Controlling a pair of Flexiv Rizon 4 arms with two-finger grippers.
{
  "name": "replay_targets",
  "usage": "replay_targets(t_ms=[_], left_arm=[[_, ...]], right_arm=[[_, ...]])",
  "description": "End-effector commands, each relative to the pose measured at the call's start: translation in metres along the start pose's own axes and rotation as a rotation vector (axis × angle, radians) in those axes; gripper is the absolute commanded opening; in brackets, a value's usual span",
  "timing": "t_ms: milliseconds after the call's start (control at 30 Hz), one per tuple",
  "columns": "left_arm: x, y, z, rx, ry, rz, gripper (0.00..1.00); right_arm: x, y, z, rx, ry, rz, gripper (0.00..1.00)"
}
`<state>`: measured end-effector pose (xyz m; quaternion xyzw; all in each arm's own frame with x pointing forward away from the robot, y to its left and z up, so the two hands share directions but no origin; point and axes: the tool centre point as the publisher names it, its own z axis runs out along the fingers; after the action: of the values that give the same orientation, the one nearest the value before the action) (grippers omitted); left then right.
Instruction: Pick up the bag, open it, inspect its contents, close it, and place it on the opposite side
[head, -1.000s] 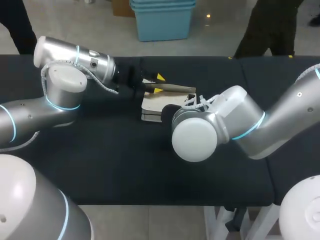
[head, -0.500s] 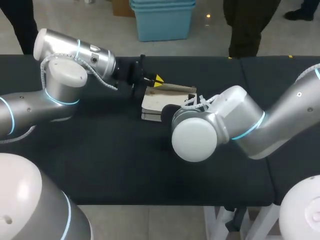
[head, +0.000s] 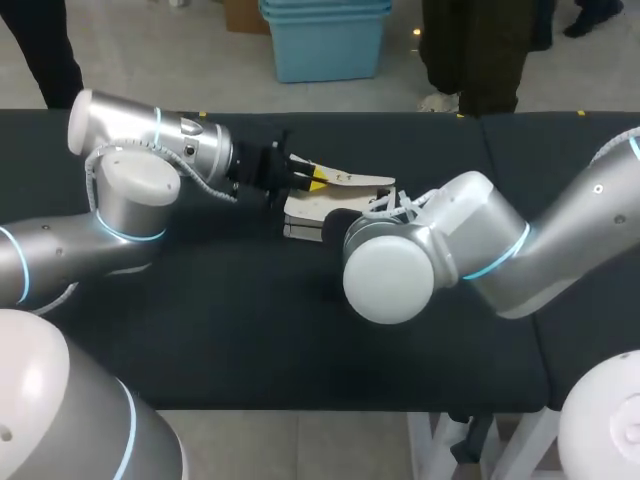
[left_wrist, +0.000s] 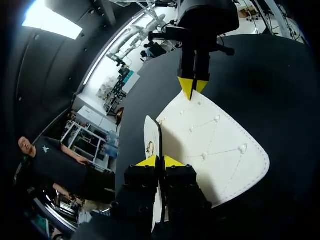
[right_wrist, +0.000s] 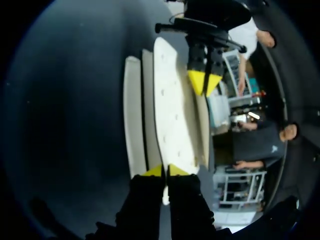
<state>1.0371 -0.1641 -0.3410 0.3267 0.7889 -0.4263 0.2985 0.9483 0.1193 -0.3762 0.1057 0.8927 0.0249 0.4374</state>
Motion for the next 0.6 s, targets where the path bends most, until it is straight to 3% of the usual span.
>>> replay_targets(t_ms=[33,600], left_arm=[[0.002,0.001,0.002,0.001,-0.012,0.001,0.0],[0.016,-0.003,0.003,0.023,0.004,0.149,0.0]], right_arm=[[0.005,-0.003,0.003,-0.033,-0.044,0.001,0.0],[0.005,-0.003,0.003,-0.033,-0.044,0.001,0.0]])
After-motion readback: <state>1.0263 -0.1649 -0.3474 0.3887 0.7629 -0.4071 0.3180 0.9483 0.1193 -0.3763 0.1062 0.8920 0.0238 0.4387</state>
